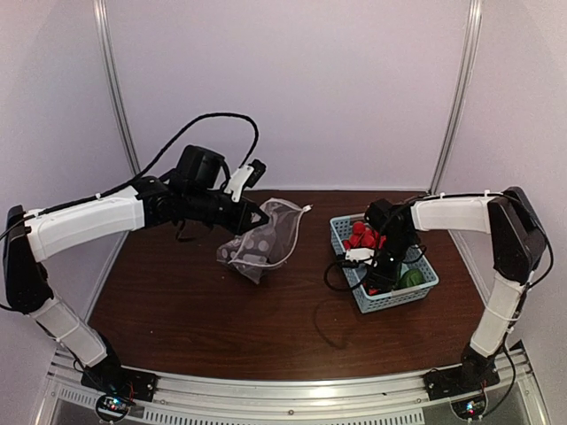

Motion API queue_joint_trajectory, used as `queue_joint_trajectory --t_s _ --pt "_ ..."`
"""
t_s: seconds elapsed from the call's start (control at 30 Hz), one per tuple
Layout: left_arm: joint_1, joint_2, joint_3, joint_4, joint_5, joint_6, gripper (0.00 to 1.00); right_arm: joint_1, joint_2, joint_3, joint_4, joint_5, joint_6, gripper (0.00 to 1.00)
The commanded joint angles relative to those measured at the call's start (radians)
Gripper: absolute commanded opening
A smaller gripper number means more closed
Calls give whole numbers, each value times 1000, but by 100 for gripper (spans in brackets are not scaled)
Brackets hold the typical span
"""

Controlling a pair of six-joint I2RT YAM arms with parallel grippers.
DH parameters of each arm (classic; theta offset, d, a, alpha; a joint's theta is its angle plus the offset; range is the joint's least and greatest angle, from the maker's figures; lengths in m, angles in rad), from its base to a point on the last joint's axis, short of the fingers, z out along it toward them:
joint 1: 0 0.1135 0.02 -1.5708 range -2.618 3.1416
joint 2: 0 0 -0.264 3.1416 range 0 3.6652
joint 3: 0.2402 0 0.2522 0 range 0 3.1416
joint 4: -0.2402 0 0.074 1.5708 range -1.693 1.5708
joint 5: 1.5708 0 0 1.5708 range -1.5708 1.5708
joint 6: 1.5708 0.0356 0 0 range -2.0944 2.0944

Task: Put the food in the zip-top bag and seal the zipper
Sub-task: Pick up the fake fruit from the bin.

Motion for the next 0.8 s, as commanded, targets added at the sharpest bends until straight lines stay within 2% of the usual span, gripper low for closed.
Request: queue_joint_trajectory --t_s 0.0,0.17,0.33,0.53,0.63,0.77 --pt "17 -35 -9 52 -5 -16 0 1 -20 -8 3 -7 11 55" --pt "23 -33 -14 59 4 -24 0 -3 -90 24 -54 11 21 36" --pt "23 -37 -22 71 25 -33 0 -8 -170 38 -78 26 45 26" --pt "23 -33 -27 90 65 -35 0 -9 -262 129 -110 -55 93 19" --pt "24 -22 -26 96 93 -29 0 -1 -309 203 -77 -153 141 13" --pt "27 -15 -23 112 149 -16 0 53 -344 292 55 -230 246 0"
